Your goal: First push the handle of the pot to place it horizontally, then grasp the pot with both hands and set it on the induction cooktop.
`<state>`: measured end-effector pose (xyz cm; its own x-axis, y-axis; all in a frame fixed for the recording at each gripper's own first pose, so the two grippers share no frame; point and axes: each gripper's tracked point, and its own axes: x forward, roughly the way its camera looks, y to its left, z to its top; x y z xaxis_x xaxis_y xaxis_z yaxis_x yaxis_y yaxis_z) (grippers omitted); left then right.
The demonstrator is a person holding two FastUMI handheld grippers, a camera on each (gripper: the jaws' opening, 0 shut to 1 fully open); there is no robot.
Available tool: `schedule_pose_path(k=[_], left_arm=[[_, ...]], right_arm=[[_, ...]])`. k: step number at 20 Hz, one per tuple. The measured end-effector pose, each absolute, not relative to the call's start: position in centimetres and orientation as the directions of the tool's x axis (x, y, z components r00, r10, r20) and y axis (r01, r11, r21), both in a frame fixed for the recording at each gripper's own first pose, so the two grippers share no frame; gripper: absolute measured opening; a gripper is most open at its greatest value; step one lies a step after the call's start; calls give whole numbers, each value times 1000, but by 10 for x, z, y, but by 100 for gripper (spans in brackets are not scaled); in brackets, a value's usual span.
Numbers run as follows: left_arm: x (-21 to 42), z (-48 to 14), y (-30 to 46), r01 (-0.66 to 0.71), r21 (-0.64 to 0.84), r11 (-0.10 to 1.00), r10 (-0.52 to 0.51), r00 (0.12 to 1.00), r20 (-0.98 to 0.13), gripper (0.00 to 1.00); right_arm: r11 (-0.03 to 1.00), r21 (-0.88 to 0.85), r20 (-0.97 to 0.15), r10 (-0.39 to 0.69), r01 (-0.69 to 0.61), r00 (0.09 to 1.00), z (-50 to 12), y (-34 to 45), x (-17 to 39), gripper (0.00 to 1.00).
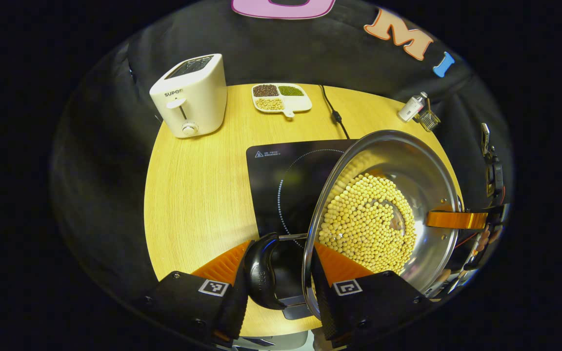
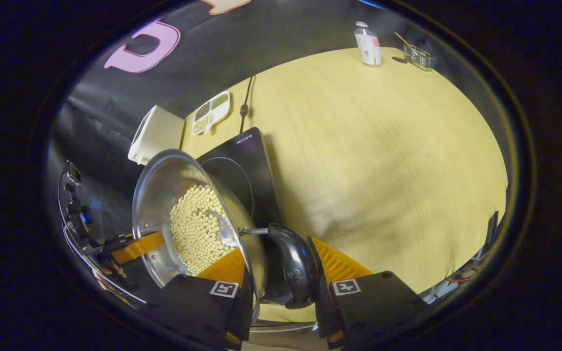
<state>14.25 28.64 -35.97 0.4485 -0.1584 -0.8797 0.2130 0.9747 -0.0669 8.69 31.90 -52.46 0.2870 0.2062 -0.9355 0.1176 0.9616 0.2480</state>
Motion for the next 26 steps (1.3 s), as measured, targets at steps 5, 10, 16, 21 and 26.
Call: schedule_pose_path(k=[5,10,16,21,26], left_arm=[[159,-368,293,224,-49,973,-147,445,-883,63],[174,-375,291,219,-48,975,-142,439,-887,63],[187,-379,296,200,-34,979,-122,448,-885,63],[190,-379,298,196,-22,980,-109,447,-888,63],[190,-380,298,193,-28,981,-113,448,-887,64]], right_arm=[[961,247,-942,207,125,265,-538,324,100,55],[964,230,-947,191,130,258,-545,324,116,55],[967,231,-948,198,108,250,-553,330,132,51],[966,234,-950,203,110,238,-558,331,136,55],[969,232,-945,205,84,255,-560,333,138,55]])
